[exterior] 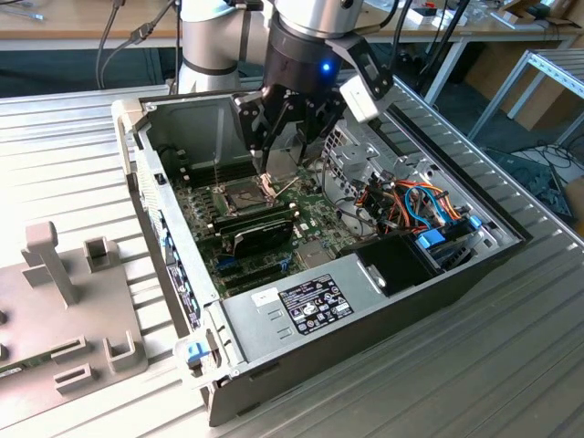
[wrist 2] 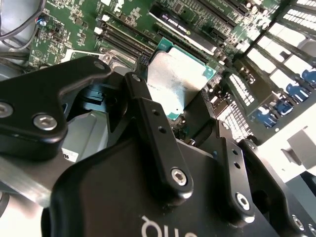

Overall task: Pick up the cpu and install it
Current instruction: 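Pick up the cpu and move it towards the insertion slot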

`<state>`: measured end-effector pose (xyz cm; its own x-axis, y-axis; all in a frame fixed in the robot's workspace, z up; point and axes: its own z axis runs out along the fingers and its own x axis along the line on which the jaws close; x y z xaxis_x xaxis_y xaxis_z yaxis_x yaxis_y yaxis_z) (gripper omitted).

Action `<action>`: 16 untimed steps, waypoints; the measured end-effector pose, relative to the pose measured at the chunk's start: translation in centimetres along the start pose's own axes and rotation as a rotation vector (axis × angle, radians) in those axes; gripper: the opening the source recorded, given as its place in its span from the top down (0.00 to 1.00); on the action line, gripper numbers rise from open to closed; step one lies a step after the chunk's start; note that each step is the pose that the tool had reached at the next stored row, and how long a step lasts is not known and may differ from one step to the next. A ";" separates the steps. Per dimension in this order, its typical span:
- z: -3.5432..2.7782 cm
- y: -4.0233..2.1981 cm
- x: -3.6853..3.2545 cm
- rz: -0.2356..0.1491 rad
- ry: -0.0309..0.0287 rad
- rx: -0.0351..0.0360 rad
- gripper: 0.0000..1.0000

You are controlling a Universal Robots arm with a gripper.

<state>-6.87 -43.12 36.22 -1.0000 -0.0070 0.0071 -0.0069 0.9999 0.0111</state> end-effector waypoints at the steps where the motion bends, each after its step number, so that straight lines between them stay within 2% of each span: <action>1: 0.02 0.06 -0.01 0.000 0.0000 0.0000 0.45; 16: 0.13 0.51 -0.07 0.000 0.0000 0.0000 0.45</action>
<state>-6.81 -42.61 36.09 -1.0000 -0.0069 0.0072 -0.0069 0.9999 0.0111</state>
